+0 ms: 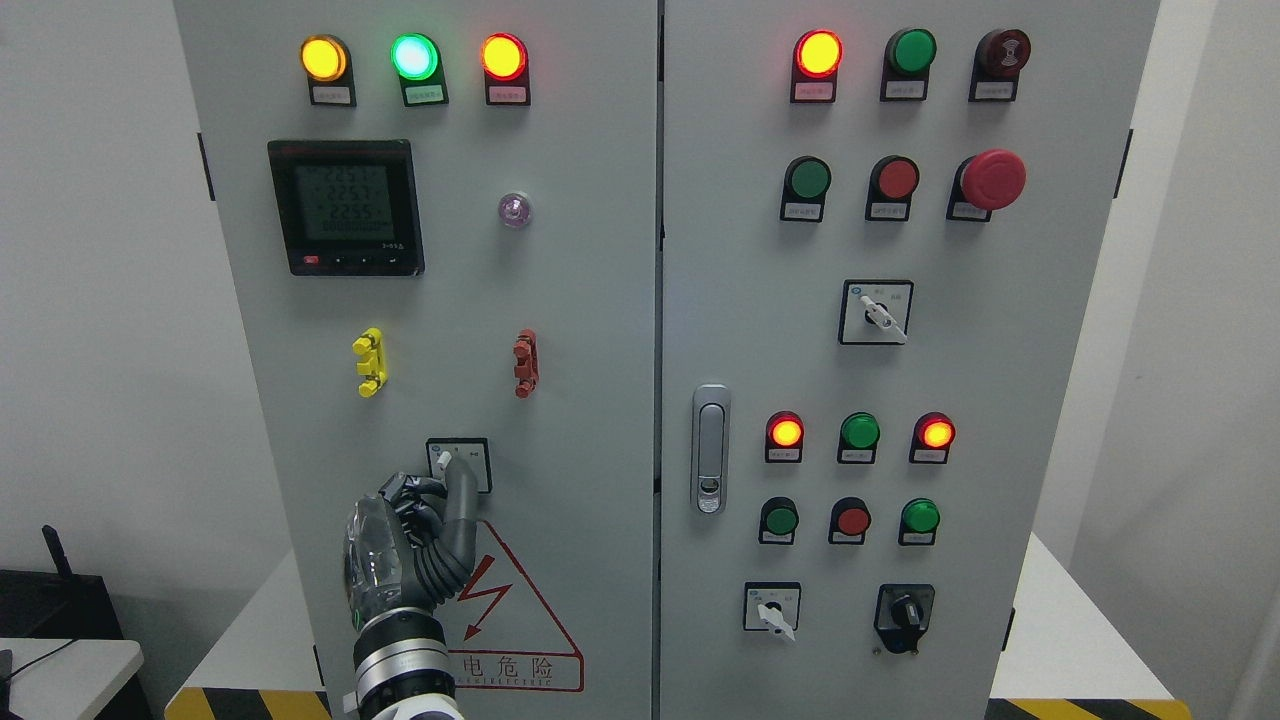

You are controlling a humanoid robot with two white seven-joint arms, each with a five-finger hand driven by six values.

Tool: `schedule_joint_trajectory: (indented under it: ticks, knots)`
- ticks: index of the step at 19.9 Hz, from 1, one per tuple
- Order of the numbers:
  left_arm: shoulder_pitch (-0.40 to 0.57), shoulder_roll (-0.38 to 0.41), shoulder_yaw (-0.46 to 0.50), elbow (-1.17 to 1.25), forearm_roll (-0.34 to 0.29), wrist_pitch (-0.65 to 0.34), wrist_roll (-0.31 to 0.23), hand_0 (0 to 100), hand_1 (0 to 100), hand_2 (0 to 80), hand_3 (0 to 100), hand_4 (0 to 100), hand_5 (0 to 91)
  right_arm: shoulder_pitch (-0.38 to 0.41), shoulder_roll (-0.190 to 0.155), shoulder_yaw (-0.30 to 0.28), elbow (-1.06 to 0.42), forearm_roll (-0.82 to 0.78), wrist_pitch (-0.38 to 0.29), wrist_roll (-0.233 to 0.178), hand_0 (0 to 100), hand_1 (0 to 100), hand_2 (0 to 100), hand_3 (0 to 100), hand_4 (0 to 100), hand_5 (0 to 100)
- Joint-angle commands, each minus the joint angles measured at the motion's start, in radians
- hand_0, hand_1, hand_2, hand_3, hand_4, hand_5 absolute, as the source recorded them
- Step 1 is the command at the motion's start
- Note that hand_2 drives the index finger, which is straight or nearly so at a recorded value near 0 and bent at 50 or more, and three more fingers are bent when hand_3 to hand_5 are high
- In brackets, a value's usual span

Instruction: Turn on light switch 1

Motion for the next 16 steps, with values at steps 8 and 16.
schedule_joint_trajectory:
  ticks: [8,16]
  knots:
    - [0.0,0.0,0.002,-0.001,-0.001,-0.006,0.0,76,32,60.2,100,98,86.6,0.0,0.0,0.023,0.0,0.005,0.001,0.0,12,39,0,0,0,0]
    - [0.002,0.0,0.002,-0.004,0.001,-0.006,-0.005,52,22,60.7,99,98,86.6,0.001,0.001,0.023,0.0,0.005,0.001,0.0,12,39,0,0,0,0]
